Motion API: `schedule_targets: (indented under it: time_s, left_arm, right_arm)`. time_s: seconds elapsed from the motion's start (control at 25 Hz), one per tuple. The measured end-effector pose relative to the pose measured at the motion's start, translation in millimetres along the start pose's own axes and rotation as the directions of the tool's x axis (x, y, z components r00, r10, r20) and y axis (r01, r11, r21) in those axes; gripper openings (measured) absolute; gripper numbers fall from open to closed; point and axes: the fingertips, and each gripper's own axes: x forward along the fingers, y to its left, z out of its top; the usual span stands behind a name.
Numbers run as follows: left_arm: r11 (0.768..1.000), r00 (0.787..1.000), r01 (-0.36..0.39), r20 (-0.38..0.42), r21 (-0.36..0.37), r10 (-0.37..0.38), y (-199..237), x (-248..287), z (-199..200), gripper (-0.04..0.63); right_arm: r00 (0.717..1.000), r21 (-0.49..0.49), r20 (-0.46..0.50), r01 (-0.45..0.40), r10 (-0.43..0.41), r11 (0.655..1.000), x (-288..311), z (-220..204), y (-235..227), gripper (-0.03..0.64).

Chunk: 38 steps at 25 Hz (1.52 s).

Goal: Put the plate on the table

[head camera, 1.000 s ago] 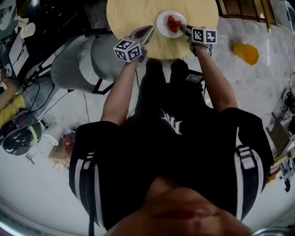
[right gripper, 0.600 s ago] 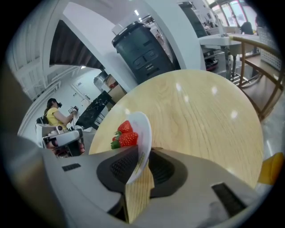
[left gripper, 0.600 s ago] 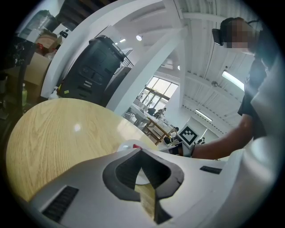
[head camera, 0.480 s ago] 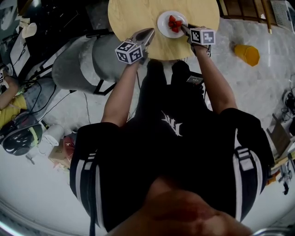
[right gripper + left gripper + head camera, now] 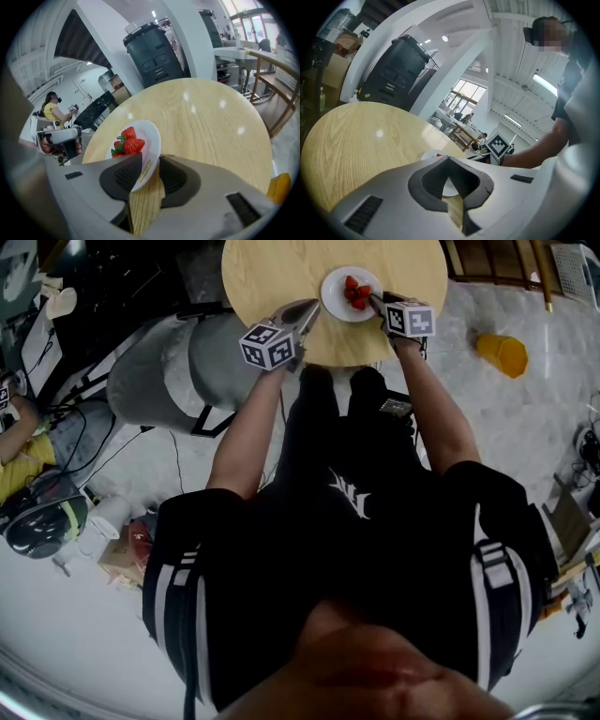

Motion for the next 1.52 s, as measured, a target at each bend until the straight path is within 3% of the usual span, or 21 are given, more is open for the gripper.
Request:
schedule_targets:
  time_s: [0.24, 0.72, 1.12, 1.32, 1.52]
  left_arm:
    - [1.000, 1.000, 0.007, -0.003, -0.002, -0.007, 0, -1, -1, 0.002]
    - [1.000, 1.000, 0.003, -0.002, -0.002, -0.003, 1, -9, -2, 0.002]
    - [1.000, 1.000, -0.004, 0.004, -0.009, 0.004, 2, -17, -5, 0.002]
    - [1.000, 1.000, -0.016, -0.012, -0.021, 0.016, 1, -19, -12, 0.002]
    - [1.000, 1.000, -0.017, -0.004, 0.000, 0.017, -11, -26, 5, 0.002]
  right_arm:
    - [0.999, -0.096, -0.028, 0.036, -0.039, 0.995, 2, -4, 0, 0.123]
    - [0.996, -0.144, -0.033, 0.080, -0.086, 0.986, 5, -2, 0, 0.123]
    - [0.995, -0.160, 0.031, 0.098, -0.094, 0.982, 2, 5, 3, 0.126]
    - [0.992, -0.122, 0.113, -0.039, 0.053, 0.992, -18, 10, 18, 0.064]
    - [0.992, -0.127, 0.110, -0.042, 0.056, 0.991, -52, 5, 11, 0.044]
